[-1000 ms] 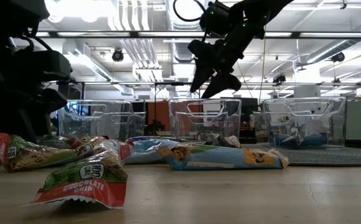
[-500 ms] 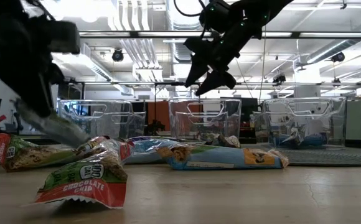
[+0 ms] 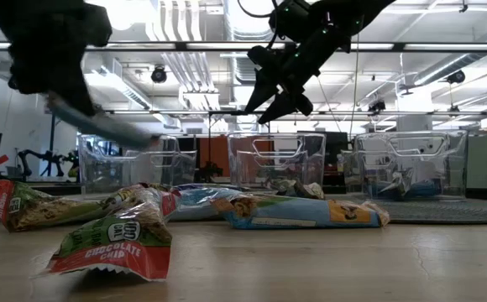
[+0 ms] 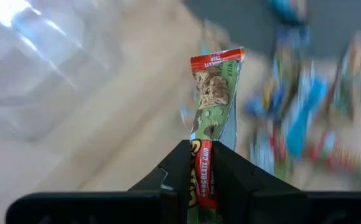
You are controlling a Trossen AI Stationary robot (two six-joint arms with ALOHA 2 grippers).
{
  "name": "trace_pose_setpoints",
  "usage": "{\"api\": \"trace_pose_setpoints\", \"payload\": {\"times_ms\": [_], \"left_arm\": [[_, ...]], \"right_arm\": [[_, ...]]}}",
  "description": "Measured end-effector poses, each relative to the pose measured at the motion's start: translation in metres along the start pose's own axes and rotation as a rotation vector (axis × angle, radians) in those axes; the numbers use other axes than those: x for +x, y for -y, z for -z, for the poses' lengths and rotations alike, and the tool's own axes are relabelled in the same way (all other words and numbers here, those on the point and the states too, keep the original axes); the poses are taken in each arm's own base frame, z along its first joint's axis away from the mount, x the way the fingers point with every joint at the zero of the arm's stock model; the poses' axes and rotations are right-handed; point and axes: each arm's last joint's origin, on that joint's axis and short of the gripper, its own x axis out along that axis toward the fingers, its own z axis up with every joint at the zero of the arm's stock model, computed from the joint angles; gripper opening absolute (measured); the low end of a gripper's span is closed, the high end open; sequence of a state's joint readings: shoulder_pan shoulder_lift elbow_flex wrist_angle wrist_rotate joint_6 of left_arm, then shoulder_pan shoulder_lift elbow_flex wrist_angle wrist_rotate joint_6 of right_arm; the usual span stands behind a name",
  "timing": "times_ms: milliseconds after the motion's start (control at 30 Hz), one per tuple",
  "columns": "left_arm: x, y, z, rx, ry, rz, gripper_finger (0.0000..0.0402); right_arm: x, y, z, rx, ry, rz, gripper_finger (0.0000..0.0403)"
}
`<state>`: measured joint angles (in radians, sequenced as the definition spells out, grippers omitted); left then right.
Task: Pick and place Granola Bars by type
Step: Put the red granola bar into the middle transparent bin
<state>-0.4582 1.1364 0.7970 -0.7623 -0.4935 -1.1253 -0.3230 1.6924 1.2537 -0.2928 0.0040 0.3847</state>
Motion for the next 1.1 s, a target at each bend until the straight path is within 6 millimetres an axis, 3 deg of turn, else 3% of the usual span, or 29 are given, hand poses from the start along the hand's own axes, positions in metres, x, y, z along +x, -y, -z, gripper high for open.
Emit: {"api": "trace_pose_setpoints", "payload": {"times_ms": [333,533,833,1100], "left_arm": [[-0.021,-0.018,-0.024,-0.43,0.346,-0.015,0.0043],[-0.032,-0.02,-0.032,-0.505,0.449,0.046,0.0043],[-0.029,-0.019,-0.049,-0.628,0.51,0.094,0.0043],[-0.014,-0.021,-0.08,-0.801,0.617,0.124,0.0043]], "right_arm": [[-0.022,-0.006,-0.02,-0.079,0.178,-0.057,0.0228],[-0.048,-0.01,-0.032,-0.168,0.289,-0.057,0.0228],[-0.084,-0.012,-0.043,-0.229,0.413,-0.016,0.0228],[-0.114,-0.013,-0.049,-0.314,0.51,0.022,0.0228]]}}
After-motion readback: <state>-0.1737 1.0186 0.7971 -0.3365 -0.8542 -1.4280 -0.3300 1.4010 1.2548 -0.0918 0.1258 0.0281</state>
